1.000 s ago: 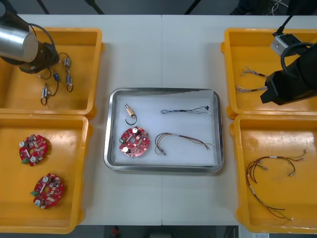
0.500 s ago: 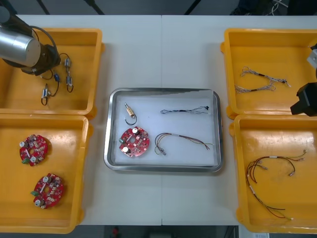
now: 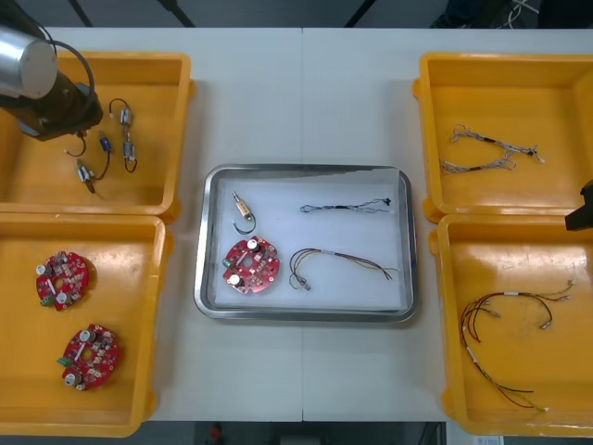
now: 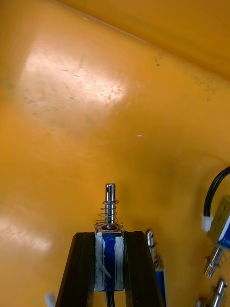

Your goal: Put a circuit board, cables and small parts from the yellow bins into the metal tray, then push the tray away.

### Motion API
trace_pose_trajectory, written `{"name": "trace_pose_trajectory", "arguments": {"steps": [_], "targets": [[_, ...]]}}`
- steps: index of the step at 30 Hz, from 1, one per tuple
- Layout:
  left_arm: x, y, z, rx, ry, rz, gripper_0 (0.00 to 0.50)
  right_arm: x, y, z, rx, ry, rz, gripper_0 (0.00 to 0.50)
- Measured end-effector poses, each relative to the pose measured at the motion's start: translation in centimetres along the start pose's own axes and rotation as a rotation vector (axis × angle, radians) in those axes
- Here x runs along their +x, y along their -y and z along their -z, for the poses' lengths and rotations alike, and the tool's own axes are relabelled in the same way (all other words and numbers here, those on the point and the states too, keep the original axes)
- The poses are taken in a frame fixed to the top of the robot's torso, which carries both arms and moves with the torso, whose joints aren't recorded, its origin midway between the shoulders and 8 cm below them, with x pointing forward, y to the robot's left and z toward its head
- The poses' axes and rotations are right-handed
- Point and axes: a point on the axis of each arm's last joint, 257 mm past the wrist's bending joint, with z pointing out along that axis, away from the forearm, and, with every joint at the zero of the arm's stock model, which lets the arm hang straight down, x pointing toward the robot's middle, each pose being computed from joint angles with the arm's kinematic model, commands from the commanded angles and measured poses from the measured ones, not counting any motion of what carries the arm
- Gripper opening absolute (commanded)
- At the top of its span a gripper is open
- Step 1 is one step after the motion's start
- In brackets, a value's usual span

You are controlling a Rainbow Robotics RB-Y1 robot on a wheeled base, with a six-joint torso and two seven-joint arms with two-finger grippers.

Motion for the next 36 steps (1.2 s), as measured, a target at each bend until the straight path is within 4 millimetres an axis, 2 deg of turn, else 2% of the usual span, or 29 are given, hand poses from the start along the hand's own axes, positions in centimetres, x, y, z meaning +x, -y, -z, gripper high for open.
{"name": "trace_pose_trajectory", "arguments": {"steps": [4, 10, 17, 22, 28, 36], "targets": [[-0.5, -0.8, 2.1, -0.017, -0.037, 0.014, 0.0, 0.3, 0.4, -0.6, -0.004, -0.006, -0.017, 0.5], [-1.5, -0.2, 5.8, 0.017, -0.086, 0.07, 0.0, 0.5, 0.7, -1.0, -0.005, -0.015, -0.032, 0.5], [-0.1, -0.5, 9.2, -0.019, -0.171, 0.01, 0.0, 0.5, 0.8, -1.5, -0.015, -0.001, -0.04, 0.5], [0.8, -0.5, 10.9, -0.031, -0.221, 0.001, 0.0, 0.9, 0.9, -1.9, -0.016, -0.005, -0.045, 0.5], [1.1, 0.1, 12.0, -0.023, -0.233, -0.017, 0.0, 1.0, 0.9, -2.0, -0.018, -0.009, -0.046, 0.5], [1.6, 3.2, 13.8, 0.022, -0.199, -0.098, 0.0, 1.1, 0.9, -2.0, -0.02, -0.01, -0.046, 0.5]]}}
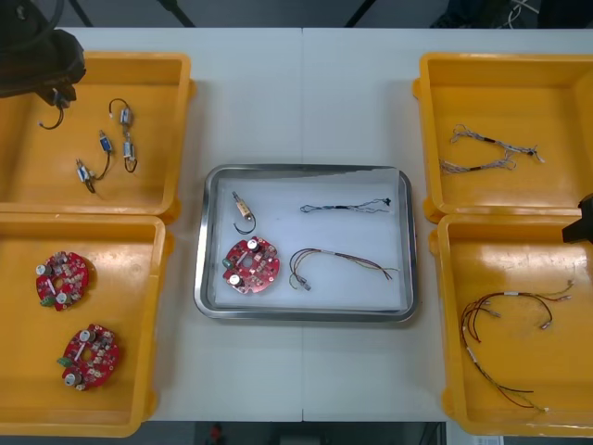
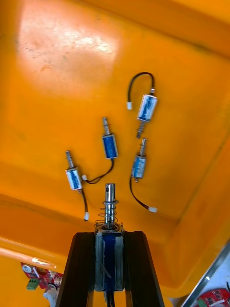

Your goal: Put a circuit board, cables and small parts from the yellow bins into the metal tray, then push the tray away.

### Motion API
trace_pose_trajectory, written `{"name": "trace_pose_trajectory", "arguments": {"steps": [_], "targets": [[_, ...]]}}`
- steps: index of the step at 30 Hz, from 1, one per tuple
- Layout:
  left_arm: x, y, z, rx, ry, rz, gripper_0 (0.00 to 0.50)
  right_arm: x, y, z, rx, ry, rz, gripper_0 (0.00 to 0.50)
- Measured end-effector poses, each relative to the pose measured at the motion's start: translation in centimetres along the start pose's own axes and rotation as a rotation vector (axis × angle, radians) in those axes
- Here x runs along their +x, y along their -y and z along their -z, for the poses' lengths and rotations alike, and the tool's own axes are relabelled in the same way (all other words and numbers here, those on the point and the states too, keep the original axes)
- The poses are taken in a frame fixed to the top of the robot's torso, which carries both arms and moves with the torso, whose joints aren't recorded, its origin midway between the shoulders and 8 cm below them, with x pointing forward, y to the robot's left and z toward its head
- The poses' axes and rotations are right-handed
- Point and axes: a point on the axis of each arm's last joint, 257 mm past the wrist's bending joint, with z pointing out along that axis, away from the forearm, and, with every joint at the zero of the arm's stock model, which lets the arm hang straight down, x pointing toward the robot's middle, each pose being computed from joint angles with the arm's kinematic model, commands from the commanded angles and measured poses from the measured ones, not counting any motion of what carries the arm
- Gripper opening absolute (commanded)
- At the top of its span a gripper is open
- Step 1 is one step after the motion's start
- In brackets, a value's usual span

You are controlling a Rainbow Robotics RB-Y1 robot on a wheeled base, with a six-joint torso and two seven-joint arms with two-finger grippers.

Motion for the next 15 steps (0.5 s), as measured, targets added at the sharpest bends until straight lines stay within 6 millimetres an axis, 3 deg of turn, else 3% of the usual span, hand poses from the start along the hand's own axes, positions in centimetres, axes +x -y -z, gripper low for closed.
{"name": "trace_pose_trajectory", "arguments": {"steps": [6, 11, 15], "targets": [[1.5, 2.6, 1.5, 0.032, 0.037, 0.089, 0.0, 0.0, 0.0, 0.0, -0.001, -0.002, -0.001, 0.5], [3.7, 5.0, 1.3, 0.035, 0.045, 0.239, 0.0, 0.1, 0.0, 0.0, -0.001, -0.002, -0.002, 0.5], [5.7, 7.9, 1.0, 0.064, 0.066, 0.251, 0.0, 0.1, 0.0, -0.1, -0.001, -0.003, -0.002, 0.5]]}}
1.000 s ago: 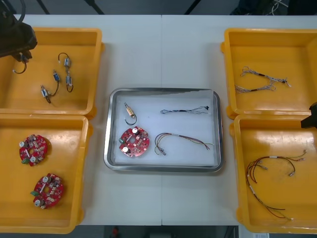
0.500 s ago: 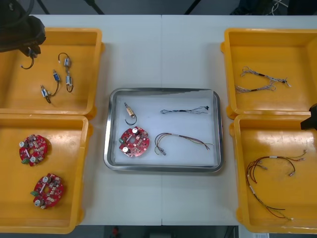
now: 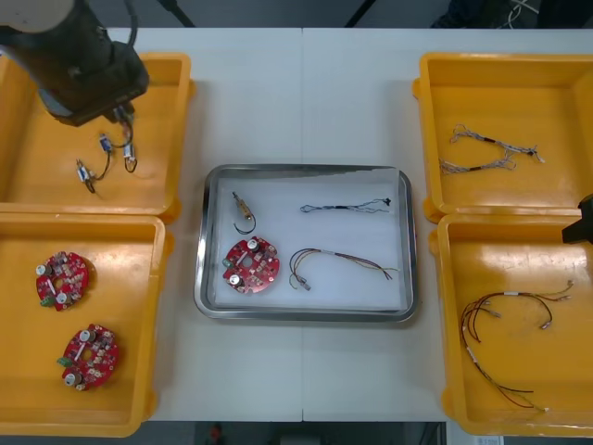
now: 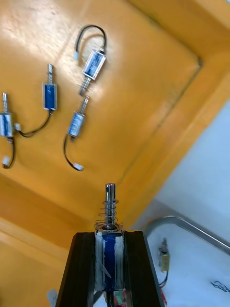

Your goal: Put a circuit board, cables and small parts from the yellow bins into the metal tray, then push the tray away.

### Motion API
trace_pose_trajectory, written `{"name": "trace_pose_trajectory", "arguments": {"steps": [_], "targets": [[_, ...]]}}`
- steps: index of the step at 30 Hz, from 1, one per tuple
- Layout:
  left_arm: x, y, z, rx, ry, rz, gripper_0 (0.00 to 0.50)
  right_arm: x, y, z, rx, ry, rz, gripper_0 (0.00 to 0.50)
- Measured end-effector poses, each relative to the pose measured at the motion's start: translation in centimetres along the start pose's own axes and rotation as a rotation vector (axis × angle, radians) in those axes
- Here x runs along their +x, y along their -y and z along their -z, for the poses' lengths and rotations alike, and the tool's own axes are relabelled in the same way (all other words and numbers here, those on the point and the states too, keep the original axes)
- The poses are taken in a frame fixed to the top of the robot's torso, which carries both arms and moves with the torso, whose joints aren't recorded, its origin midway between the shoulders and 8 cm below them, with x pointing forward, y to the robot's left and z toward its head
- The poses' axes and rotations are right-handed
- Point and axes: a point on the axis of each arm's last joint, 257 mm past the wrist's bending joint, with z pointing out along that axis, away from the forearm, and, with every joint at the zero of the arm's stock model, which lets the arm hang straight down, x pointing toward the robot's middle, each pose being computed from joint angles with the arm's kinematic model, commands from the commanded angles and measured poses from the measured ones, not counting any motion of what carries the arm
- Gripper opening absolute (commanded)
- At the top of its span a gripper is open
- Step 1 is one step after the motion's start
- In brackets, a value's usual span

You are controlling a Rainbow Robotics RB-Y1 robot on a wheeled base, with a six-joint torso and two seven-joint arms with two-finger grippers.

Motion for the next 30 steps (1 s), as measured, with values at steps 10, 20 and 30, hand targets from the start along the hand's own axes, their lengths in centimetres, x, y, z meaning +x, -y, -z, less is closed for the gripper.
{"name": "trace_pose_trajectory", "arguments": {"steps": [10, 20, 30], "targets": [[7.0, 3.0, -0.6, 0.009, -0.041, -0.08, 0.0, 0.0, 0.0, 0.0, 0.0, -0.001, 0.0, 0.5], [11.1, 7.3, -1.0, 0.038, -0.034, 0.204, 0.0, 0.0, 0.0, 0.0, 0.0, -0.001, 0.0, 0.5], [14.7, 8.5, -4.3, -0.026, -0.019, 0.134, 0.0, 0.0, 0.0, 0.0, 0.0, -0.001, -0.001, 0.5]]}}
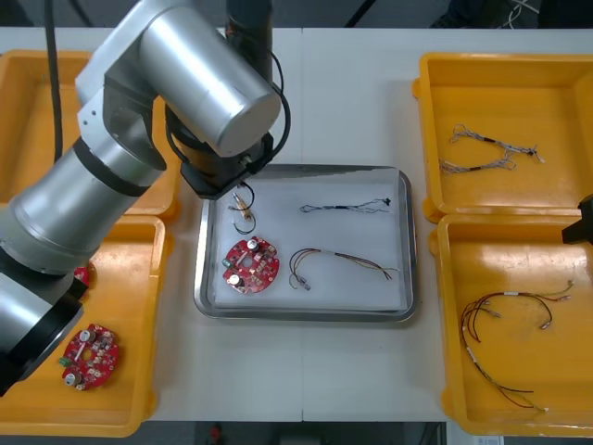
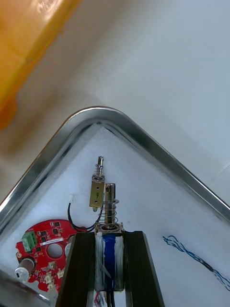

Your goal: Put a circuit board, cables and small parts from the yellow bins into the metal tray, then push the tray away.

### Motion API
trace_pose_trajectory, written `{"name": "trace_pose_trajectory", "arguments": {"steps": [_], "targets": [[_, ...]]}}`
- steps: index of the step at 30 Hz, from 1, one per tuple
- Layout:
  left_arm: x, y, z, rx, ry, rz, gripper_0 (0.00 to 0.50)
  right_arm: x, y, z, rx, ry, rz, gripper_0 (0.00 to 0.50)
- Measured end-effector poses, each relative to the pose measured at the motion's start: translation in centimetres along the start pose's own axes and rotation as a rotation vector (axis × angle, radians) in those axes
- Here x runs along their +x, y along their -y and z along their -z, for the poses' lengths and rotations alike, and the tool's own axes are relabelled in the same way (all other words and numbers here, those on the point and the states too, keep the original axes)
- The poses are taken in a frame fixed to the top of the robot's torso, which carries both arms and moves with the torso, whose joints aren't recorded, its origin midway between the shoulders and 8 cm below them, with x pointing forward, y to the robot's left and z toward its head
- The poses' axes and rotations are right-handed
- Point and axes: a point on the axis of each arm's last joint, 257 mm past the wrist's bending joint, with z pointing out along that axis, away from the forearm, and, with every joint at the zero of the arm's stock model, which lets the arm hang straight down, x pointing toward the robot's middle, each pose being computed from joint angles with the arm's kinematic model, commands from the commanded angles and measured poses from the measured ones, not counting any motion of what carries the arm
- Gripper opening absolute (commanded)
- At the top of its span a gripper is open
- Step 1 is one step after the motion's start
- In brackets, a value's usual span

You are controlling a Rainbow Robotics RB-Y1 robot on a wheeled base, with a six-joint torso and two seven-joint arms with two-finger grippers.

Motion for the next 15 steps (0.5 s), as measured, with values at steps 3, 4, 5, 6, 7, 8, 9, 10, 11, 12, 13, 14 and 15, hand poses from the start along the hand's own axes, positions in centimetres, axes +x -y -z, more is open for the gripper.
{"name": "trace_pose_trajectory", "arguments": {"steps": [3, 4, 5, 6, 7, 8, 9, 10, 11, 12, 13, 14, 15], "targets": [[0.8, 0.3, -1.2, -0.008, 0.0, -0.016, 0.0, 0.0, 0.0, 0.0, 0.0, 0.0, 0.0, 0.5], [1.1, 0.4, -1.5, -0.008, -0.001, -0.021, 0.0, 0.0, 0.0, 0.0, 0.0, 0.0, 0.0, 0.5], [1.4, 0.6, -1.9, -0.006, -0.003, -0.025, 0.0, 0.0, 0.0, 0.0, 0.0, 0.0, 0.0, 0.5], [1.7, 0.7, -2.3, -0.006, -0.003, -0.029, 0.0, 0.0, 0.0, 0.0, 0.0, 0.0, 0.0, 0.5], [1.9, 0.9, -2.6, -0.005, -0.004, -0.033, 0.0, 0.0, 0.0, 0.0, 0.0, 0.0, 0.0, 0.5], [2.2, 1.0, -2.8, -0.003, -0.002, -0.038, 0.0, 0.0, 0.0, 0.0, 0.0, 0.0, 0.0, 0.5], [2.3, 1.1, -3.1, -0.002, 0.0, -0.044, 0.0, 0.0, 0.0, 0.0, 0.0, 0.0, 0.0, 0.5], [2.5, 1.3, -3.2, 0.002, 0.001, -0.049, 0.0, 0.0, 0.0, 0.0, 0.0, 0.0, 0.0, 0.5], [2.7, 1.4, -3.4, 0.006, 0.002, -0.054, 0.0, 0.0, 0.0, 0.0, 0.0, 0.0, 0.0, 0.5], [2.9, 1.6, -3.6, 0.011, 0.002, -0.058, 0.0, 0.0, 0.0, 0.0, 0.0, 0.0, 0.0, 0.5], [3.1, 1.7, -3.9, 0.014, 0.002, -0.063, 0.0, 0.0, 0.0, 0.0, 0.0, 0.0, 0.0, 0.5], [3.2, 1.8, -4.1, 0.016, 0.002, -0.066, 0.0, 0.0, 0.0, 0.0, 0.0, 0.0, 0.0, 0.5], [3.3, 2.0, -4.3, 0.021, 0.006, -0.07, 0.0, 0.0, 0.0, 0.0, 0.0, 0.0, 0.0, 0.5]]}}
